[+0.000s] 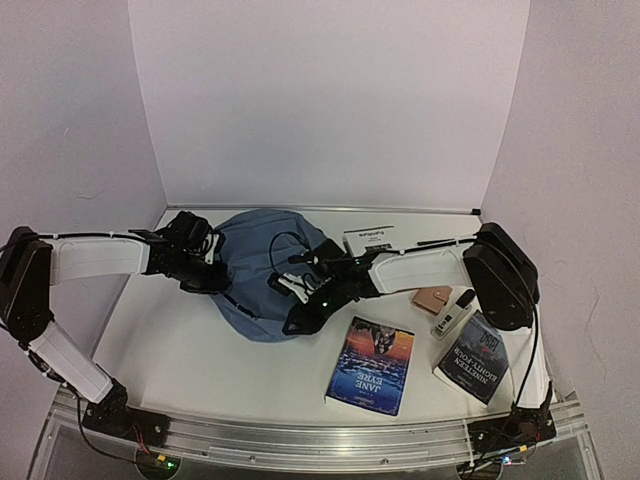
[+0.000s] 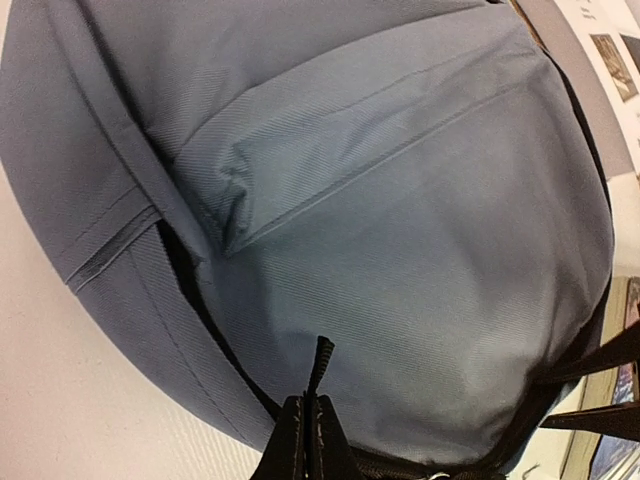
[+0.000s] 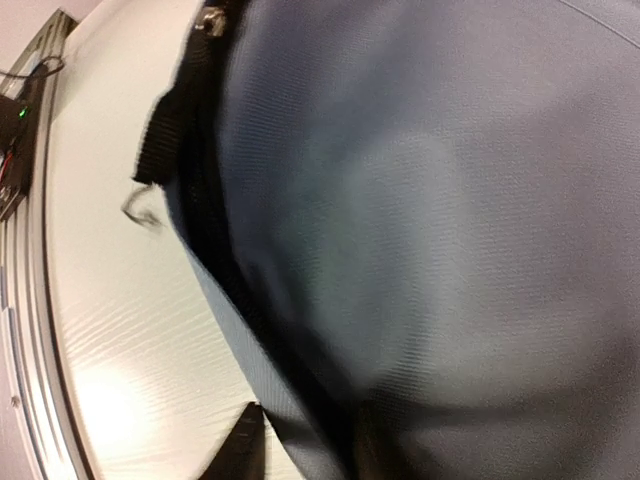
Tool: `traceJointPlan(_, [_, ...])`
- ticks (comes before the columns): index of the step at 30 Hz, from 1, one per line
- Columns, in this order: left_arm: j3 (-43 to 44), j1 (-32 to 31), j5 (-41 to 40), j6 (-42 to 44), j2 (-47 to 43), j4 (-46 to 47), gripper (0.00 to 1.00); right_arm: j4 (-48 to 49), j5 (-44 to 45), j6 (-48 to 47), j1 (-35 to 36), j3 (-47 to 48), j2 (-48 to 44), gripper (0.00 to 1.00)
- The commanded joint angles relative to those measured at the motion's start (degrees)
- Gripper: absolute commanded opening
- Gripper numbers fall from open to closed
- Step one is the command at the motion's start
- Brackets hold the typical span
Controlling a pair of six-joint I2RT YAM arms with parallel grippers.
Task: Pack the student bag
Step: Unzip the student bag at the center of the board.
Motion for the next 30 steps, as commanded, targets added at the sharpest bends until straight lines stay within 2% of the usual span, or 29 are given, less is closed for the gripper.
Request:
traceJointPlan(1, [1.7, 2.6, -3.0, -2.4, 1.4, 3.4, 0.0, -3.1, 4.6, -2.4, -0.3, -1.8, 1.7, 0.0])
traceJointPlan(7, [2.4, 8.5, -5.4, -4.1, 2.8, 3.9, 0.0, -3.1, 5.1, -3.6, -0.3, -4.0, 0.3, 0.0])
traceJointPlan(13, [4.9, 15.7, -4.1, -5.1, 5.4, 6.1, 0.0, -3.2, 5.9, -4.7, -0.3, -6.1, -0.6, 0.0])
traceJointPlan(21, [9.6, 22.0, 2.6, -6.4, 11.1, 8.5, 0.01, -3.7, 5.4, -6.9, 0.5, -7.2, -1.4, 0.0])
traceJointPlan(24, [10.7, 22.5, 5.6, -6.6, 11.4, 8.6, 0.03, -4.5, 4.7, -8.3, 2.0, -7.0, -2.2, 0.0])
traceJointPlan(26, [10.3, 22.5, 8.4, -6.7, 10.6, 9.0, 0.04, -5.3, 3.6, -8.7, 2.8, -6.1, -3.0, 0.07])
traceJointPlan(28, [8.9, 22.5, 10.8, -7.2, 9.1, 9.4, 0.07, -6.8, 1.7, -8.5, 3.2, -4.2, -4.0, 0.27])
traceJointPlan(30, [6.7, 22.5, 11.8, -7.8, 6.6, 9.4, 0.15, -7.9, 0.1, -7.3, 3.2, -1.5, -4.9, 0.51])
